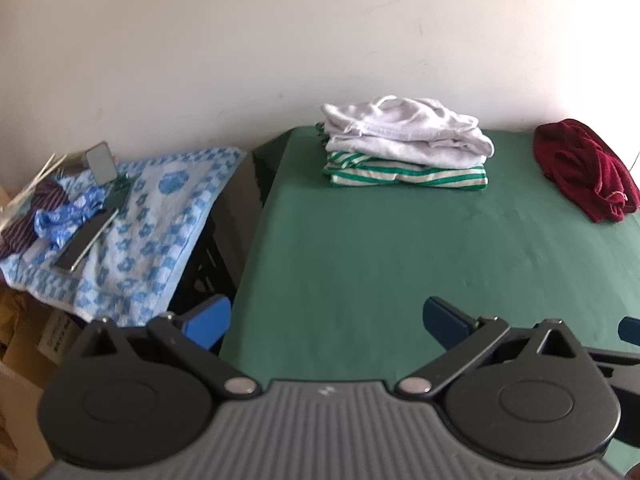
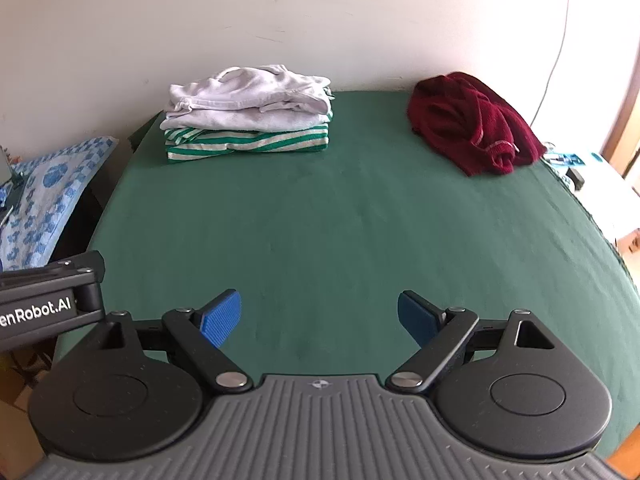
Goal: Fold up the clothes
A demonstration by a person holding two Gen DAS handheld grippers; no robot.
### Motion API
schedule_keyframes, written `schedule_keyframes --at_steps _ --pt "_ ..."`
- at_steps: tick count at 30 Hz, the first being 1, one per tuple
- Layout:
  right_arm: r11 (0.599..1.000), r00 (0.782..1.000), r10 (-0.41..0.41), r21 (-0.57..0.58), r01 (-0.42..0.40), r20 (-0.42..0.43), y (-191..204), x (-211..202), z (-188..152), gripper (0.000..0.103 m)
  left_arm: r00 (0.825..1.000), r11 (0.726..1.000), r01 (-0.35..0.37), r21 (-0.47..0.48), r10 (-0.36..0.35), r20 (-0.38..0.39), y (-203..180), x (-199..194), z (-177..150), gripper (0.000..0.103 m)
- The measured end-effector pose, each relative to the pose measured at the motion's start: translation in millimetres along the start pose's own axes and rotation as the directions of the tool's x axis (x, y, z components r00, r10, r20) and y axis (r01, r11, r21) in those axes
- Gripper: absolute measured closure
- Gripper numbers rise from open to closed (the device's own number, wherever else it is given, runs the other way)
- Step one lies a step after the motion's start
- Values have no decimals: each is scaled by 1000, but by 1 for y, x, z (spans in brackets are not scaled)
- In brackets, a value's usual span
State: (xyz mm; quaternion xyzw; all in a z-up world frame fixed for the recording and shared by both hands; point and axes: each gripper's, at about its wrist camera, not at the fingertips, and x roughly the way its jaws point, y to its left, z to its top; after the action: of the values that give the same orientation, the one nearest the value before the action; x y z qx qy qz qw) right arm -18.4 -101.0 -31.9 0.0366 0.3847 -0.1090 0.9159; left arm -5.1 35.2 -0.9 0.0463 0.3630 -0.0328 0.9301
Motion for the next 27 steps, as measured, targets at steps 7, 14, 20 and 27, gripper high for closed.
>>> schedule_keyframes --at_steps 7,14,20,27 --pt "997 997 71 -31 -71 -13 -12 9 8 15 998 998 -52 -40 53 17 -8 -1 0 1" --pt "996 996 91 -25 -91 18 -22 11 14 15 997 997 -80 -2 80 2 -20 4 -5 1" --pt "995 995 105 -6 -105 -2 -26 21 12 15 998 997 -25 -74 22 -51 -12 14 -11 1" --pt "995 995 97 -12 -97 -4 -21 23 8 16 996 997 -37 -71 31 -80 -7 23 -13 1"
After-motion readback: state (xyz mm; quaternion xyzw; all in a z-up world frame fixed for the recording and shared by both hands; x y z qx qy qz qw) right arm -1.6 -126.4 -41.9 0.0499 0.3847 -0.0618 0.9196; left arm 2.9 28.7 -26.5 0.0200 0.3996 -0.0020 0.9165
